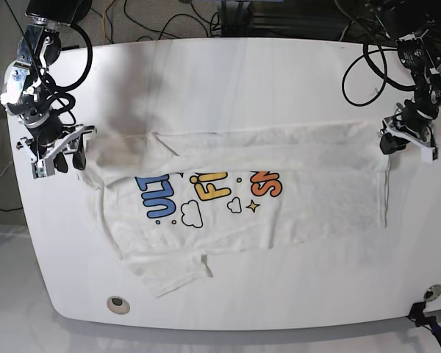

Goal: Fold the T-shirt properly
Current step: 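Open both grippers and release the folded shoulder edge, then regrasp the folded edge with both grippers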

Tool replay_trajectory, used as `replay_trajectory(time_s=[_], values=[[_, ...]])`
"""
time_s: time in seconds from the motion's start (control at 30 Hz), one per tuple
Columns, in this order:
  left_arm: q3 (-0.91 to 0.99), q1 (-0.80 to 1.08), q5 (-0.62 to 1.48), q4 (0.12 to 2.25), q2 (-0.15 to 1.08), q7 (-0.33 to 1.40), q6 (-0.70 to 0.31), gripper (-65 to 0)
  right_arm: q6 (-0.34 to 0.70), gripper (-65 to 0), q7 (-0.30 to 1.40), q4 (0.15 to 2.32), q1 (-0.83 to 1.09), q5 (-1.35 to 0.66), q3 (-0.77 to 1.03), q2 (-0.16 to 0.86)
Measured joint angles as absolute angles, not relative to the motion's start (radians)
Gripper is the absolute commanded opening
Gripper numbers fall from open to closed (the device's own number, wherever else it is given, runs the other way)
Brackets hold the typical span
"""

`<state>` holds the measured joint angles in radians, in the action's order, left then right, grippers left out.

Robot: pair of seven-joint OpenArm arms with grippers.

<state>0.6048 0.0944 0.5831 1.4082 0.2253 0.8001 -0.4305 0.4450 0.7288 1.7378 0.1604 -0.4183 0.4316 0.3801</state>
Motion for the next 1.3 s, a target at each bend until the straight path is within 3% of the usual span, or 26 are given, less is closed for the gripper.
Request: replay_trajectory(time_s=[0.27,0.67,0.77,0.93,0.97,1.3], values=[[0.631,0.189,0.625,1.469,0.225,0.822,-0.434,-40.1,0.419,-39.5,0.716,1.849,0.262,-0.469,0.504,0.379],[0.637,0.178,0.609,1.424,0.196,0.799,-0.461,-41.1,0.419,-40.4,0.717,1.855,0.269,-0.468,0.529,0.374],[0.638,0.175,0.606,1.421,0.185,0.793,-0.461,-44.3,0.421,-40.4,0.716,1.85,0.269,-0.472,0.53,0.374],[0.596,0.16,0.59,1.42,0.181,0.793,-0.461,-63.7,0.419,-40.4,0.719,1.827,0.266,-0.469,0.527,0.371],[0.586,0.157,0.585,1.419,0.181,0.793,-0.461,-65.0,0.419,-40.4,0.718,1.816,0.266,-0.467,0.527,0.369],[0.474,0.142,0.58,1.404,0.192,0.77,-0.461,-65.0,0.415,-39.8,0.721,1.666,0.223,-0.453,0.533,0.352]])
